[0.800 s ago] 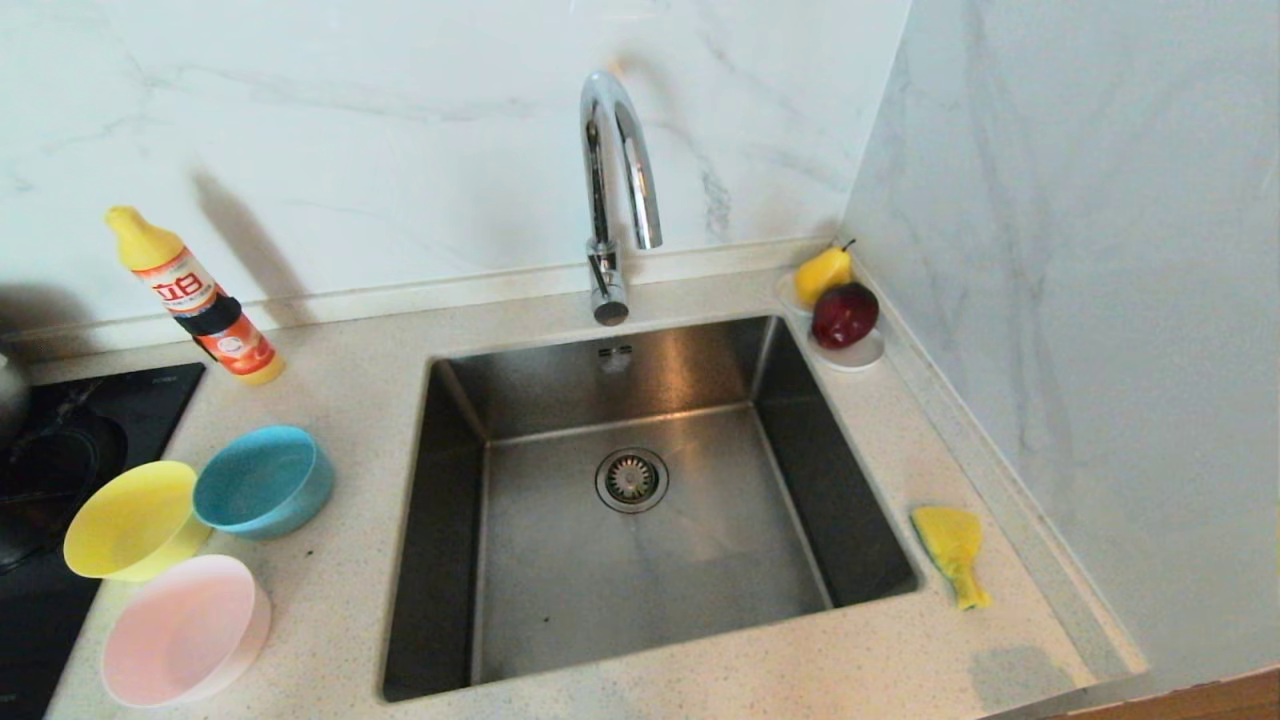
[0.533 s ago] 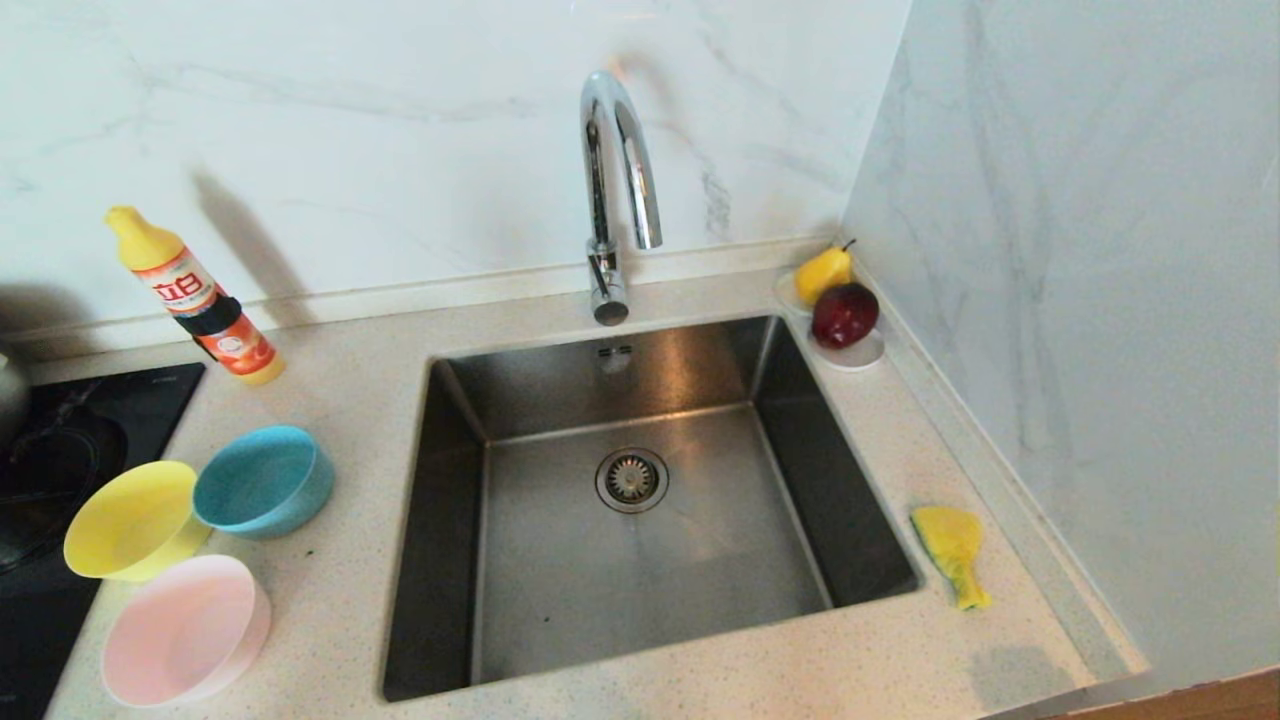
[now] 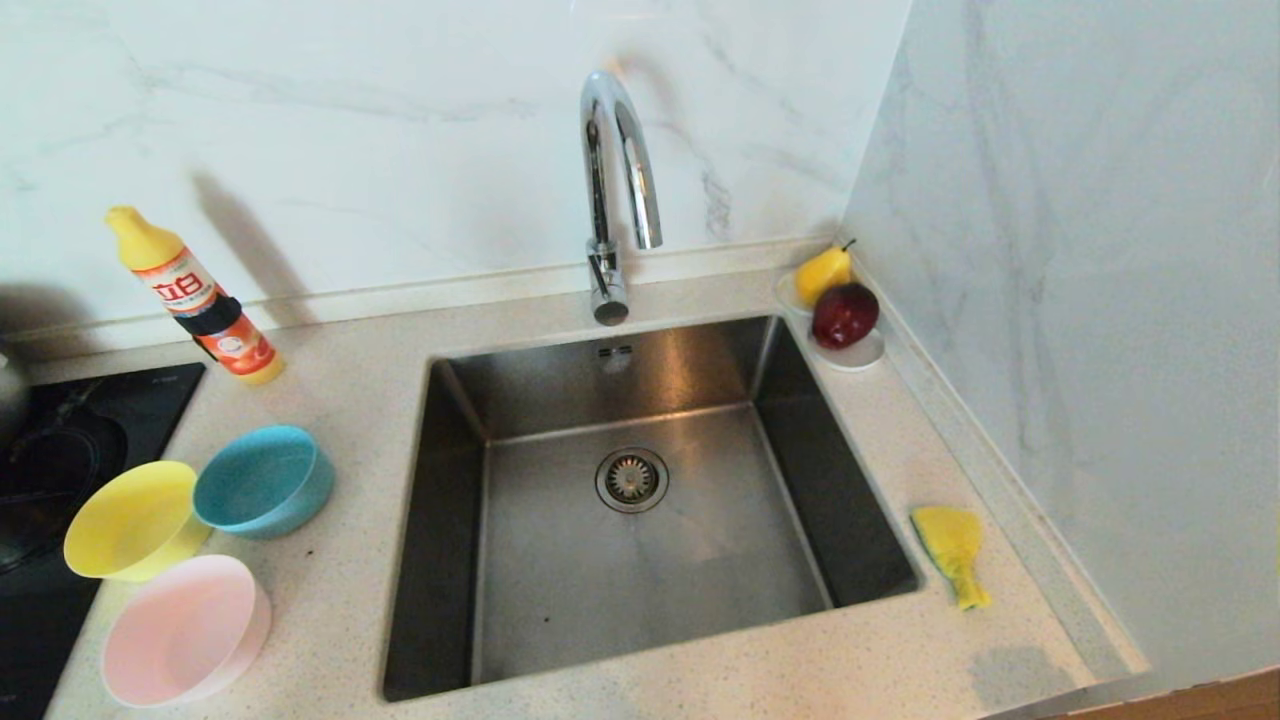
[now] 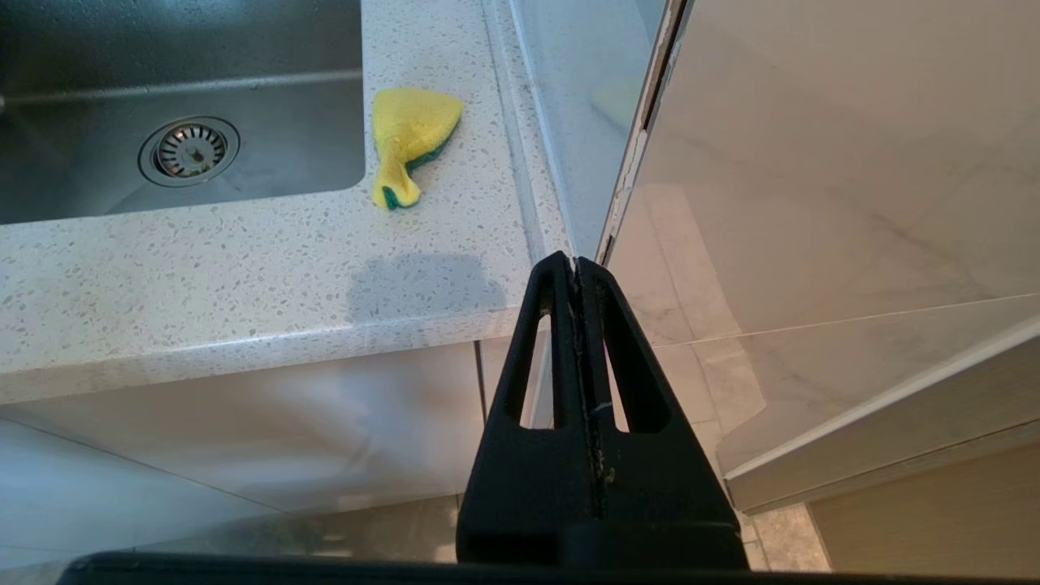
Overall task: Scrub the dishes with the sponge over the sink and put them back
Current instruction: Grab the dish soap
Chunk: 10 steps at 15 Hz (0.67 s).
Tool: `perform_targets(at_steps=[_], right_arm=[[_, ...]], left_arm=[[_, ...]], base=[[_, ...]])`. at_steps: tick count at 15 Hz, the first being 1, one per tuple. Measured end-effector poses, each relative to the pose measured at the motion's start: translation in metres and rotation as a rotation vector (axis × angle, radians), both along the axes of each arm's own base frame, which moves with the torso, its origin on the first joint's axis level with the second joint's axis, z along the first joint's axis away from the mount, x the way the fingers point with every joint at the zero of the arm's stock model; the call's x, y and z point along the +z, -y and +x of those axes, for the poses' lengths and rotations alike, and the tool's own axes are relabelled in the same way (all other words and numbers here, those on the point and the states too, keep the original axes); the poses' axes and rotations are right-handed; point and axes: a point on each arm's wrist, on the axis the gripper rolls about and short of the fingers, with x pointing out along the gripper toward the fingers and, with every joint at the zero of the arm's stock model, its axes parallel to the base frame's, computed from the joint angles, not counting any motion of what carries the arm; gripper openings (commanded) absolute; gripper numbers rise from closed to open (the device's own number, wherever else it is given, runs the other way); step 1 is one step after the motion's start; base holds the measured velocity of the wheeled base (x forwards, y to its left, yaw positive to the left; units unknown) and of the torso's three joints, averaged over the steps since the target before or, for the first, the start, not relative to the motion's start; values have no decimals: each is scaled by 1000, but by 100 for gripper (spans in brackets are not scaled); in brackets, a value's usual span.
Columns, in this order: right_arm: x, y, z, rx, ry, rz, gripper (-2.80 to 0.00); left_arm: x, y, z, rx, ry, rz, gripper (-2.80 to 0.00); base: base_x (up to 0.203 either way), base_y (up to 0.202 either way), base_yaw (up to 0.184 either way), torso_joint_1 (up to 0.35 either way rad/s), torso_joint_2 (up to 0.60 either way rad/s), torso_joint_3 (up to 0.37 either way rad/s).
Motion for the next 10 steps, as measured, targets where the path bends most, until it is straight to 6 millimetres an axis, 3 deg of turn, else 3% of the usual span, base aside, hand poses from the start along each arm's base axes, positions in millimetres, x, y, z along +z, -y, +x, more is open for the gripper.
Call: perform_targets(at_steps=[10], right_arm=[[0, 0, 0, 0, 0, 0, -280]], left_arm=[[0, 0, 0, 8, 2, -32, -280]], base=[[0, 0, 0, 0, 0, 0]])
